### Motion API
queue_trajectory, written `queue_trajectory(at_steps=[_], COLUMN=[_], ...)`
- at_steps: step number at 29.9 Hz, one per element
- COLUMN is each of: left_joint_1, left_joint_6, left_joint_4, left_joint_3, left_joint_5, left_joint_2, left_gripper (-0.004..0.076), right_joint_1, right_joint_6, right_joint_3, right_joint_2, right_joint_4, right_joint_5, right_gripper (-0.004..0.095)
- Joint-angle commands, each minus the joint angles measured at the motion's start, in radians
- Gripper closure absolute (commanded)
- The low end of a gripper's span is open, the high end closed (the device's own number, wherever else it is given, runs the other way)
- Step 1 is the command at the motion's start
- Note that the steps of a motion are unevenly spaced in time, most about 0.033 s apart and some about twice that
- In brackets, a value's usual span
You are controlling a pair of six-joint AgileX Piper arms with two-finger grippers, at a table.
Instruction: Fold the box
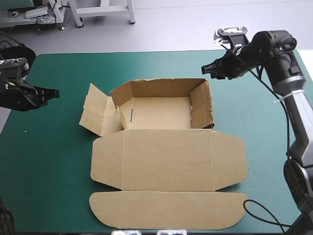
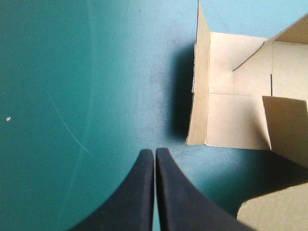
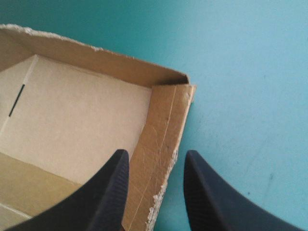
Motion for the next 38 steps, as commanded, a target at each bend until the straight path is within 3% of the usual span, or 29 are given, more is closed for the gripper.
queue_trajectory(at_steps=[1,21,22,24,26,38], left_joint_1=[0.000,0.000,0.000,0.000,0.000,0.147], left_joint_6=[0.001,-0.004,-0.004,-0.004,-0.001,0.033], left_joint_4=[-0.057,-0.139,-0.139,-0.139,-0.136,-0.162], left_joint_3=[-0.033,-0.033,-0.033,-0.033,-0.033,-0.033], left_joint_5=[0.031,0.030,0.030,0.030,0.015,-0.085], left_joint_2=[-0.034,-0.034,-0.034,-0.034,-0.034,-0.034], left_gripper=[0.0731,0.0733,0.0733,0.0733,0.0733,0.0732], right_joint_1=[-0.002,-0.002,-0.002,-0.002,-0.002,-0.057], right_joint_6=[-0.001,-0.032,-0.056,-0.062,-0.062,-0.146], right_joint_3=[0.064,0.117,0.117,0.117,0.117,0.117], right_joint_2=[-0.041,0.247,0.257,0.270,0.274,0.109], right_joint_4=[0.016,0.043,0.062,0.100,0.125,0.268], right_joint_5=[-0.012,-0.018,-0.013,-0.012,-0.012,-0.002], right_gripper=[0.0559,0.0568,0.0592,0.0732,0.0932,0.0926])
